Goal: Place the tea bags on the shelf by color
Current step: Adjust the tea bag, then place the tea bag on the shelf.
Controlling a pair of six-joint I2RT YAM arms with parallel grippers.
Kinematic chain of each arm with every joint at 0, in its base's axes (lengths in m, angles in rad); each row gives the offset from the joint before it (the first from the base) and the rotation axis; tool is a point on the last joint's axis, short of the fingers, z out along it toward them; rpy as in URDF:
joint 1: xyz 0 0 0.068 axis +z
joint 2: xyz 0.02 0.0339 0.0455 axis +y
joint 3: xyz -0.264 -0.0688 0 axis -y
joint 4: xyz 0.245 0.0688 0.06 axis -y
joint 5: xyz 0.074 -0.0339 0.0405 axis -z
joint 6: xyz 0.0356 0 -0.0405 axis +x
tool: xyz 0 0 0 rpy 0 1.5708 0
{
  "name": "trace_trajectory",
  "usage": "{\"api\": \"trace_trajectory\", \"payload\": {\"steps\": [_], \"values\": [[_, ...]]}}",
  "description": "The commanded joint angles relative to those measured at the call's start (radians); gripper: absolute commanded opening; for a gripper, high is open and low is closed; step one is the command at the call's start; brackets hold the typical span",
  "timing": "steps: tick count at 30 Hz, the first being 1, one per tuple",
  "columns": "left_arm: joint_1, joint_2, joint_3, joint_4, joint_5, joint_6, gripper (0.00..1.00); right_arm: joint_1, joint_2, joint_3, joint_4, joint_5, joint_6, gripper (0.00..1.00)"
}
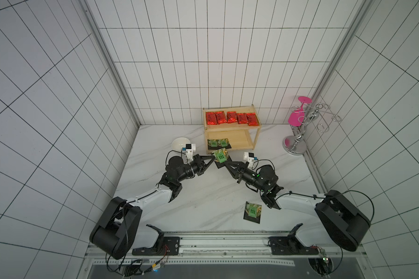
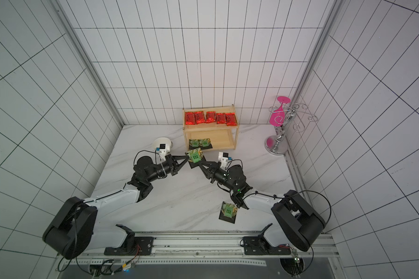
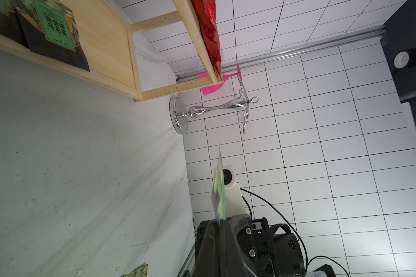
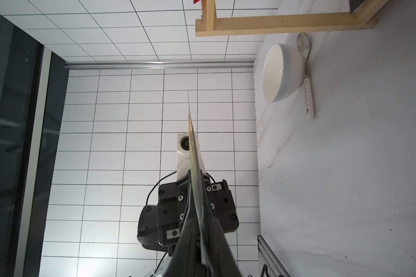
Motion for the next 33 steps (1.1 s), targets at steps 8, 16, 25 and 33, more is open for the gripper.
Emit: {"api": "trace_trajectory", "payload": {"steps": [8, 16, 25, 33], "values": [[0.015, -0.051, 0.009, -0.13, -0.004, 0.075, 0.1, -0.022, -0.06, 0.005, -0.093, 0.022, -0.083, 0.0], [0.1, -0.116, 0.119, -0.546, 0.06, 0.276, 0.65, -0.219, 0.117, 0.05, -0.102, -0.115, -0.285, 0.0], [0.101, -0.082, 0.175, -0.69, 0.1, 0.379, 0.66, -0.369, 0.398, 0.285, -0.154, -0.204, -0.468, 0.0], [0.103, -0.086, 0.178, -0.732, 0.091, 0.412, 0.67, -0.397, 0.568, 0.46, -0.16, -0.163, -0.448, 0.0]]}}
